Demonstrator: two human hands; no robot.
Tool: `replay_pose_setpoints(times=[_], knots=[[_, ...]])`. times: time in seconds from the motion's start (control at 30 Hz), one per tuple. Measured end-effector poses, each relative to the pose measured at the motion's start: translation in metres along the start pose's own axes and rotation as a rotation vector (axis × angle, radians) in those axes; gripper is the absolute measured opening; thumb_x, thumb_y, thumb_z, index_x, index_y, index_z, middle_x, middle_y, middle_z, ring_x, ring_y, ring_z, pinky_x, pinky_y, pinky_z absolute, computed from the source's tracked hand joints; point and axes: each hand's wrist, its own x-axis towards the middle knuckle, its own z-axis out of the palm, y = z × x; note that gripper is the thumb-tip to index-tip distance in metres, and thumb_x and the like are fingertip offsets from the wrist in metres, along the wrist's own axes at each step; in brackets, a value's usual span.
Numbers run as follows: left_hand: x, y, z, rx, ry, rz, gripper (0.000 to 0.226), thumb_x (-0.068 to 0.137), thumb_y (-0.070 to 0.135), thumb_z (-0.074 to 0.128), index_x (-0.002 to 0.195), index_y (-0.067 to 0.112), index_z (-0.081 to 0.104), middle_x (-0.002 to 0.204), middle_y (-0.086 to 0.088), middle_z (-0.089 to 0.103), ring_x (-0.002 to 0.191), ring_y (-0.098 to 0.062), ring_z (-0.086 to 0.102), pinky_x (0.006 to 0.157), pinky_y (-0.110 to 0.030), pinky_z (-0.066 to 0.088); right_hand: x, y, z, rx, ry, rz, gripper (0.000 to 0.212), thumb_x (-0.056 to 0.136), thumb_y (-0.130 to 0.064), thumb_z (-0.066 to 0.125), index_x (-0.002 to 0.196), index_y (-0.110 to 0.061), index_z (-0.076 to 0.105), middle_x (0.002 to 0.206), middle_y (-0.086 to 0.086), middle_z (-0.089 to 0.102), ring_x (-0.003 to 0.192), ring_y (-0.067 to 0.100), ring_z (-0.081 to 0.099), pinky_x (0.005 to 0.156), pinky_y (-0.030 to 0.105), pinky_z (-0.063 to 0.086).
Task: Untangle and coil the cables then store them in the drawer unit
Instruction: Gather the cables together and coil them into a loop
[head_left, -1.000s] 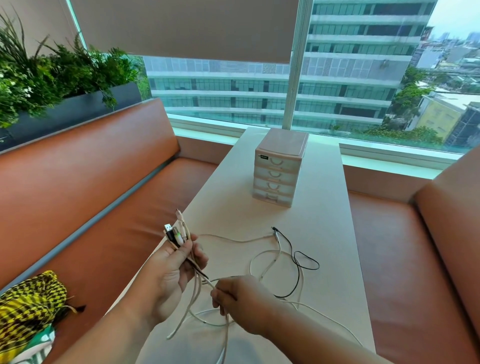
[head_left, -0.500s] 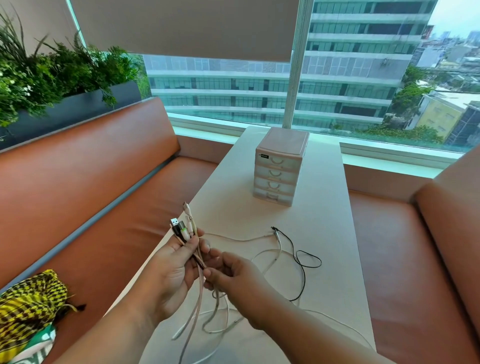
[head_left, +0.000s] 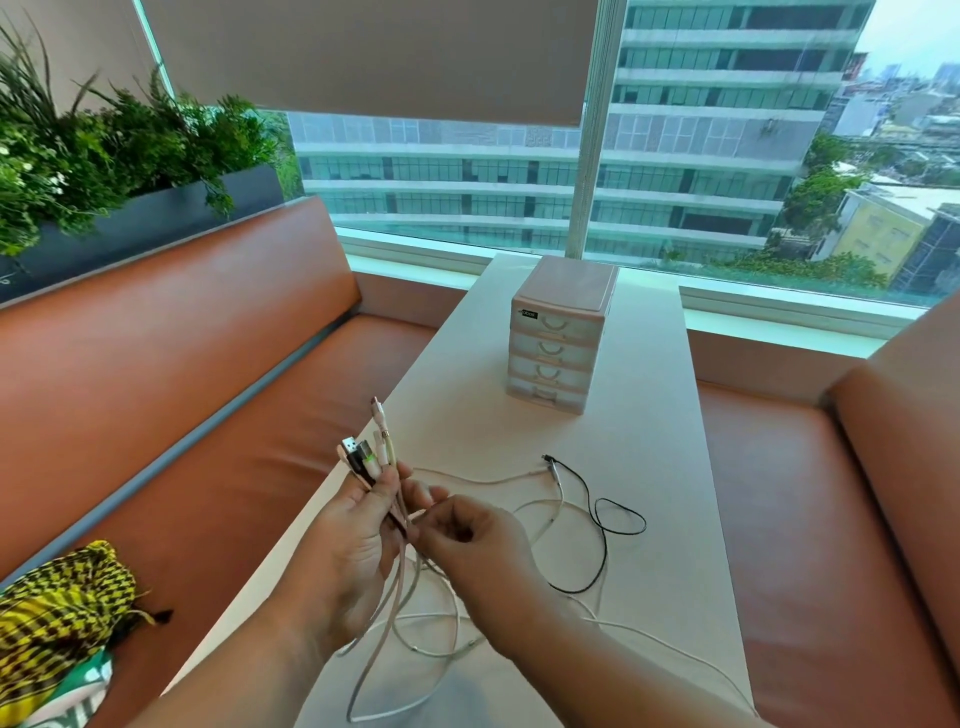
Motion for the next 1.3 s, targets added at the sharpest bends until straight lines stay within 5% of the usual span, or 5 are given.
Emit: replay_pose_setpoints(times=[0.2,0.33,0.73,1.03,1.3], knots=[[-0.003,-0.004,0.002,-0.030,-0.061,-0.091,0.023,0.102,0.022,0.032,0.104,0.014,0.054,0.113,-0.008,0.071,0.124,-0.024,0.054,0.105,-0.040,0.039,0.003,0.004,-0.002,-0.171,0.053,-0.041,0.006,0.076,-0.034,0.074,0.073,-0.029,0.072,0.080,0.002,0.071,0.078,0.017,0.066,0.081,0.040,0.055],[-0.004,-0.006,0.004,-0.057,-0.098,-0.113,0.022,0.103,0.020,0.030,0.119,0.017,0.045,0.120,-0.004,0.069,0.107,-0.010,0.065,0.068,-0.019,0.055,0.000,0.003,-0.003,-0.335,0.047,-0.169,0.008,0.075,-0.033,0.072,0.072,-0.028,0.068,0.079,-0.006,0.066,0.078,0.008,0.062,0.080,0.037,0.052],[-0.003,-0.001,-0.003,-0.045,-0.031,-0.074,0.032,0.097,0.029,0.040,0.076,0.008,0.051,0.078,-0.019,0.070,0.068,-0.024,0.070,0.053,-0.030,0.057,-0.007,0.009,-0.016,-0.365,-0.261,-0.195,0.022,0.091,-0.023,0.057,0.072,-0.031,0.050,0.078,-0.011,0.053,0.073,0.008,0.050,0.075,0.031,0.047],[0.000,-0.006,-0.004,0.074,-0.035,0.031,0.034,0.096,0.033,0.038,0.099,0.004,0.055,0.044,-0.001,0.037,0.048,-0.017,0.051,0.054,-0.028,0.046,-0.008,0.001,-0.019,-0.331,-0.241,-0.207,0.012,0.081,-0.039,0.064,0.073,-0.038,0.056,0.078,-0.013,0.056,0.077,0.001,0.055,0.077,0.026,0.049],[0.005,0.002,-0.008,0.144,-0.107,-0.081,0.037,0.087,0.043,0.043,0.063,0.015,0.037,0.053,0.003,0.023,0.045,-0.009,0.025,0.042,-0.019,0.027,-0.005,-0.019,-0.019,-0.122,-0.269,-0.103,0.044,0.074,-0.023,0.056,0.118,-0.024,0.060,0.088,-0.008,0.059,0.086,0.004,0.056,0.091,0.028,0.047]])
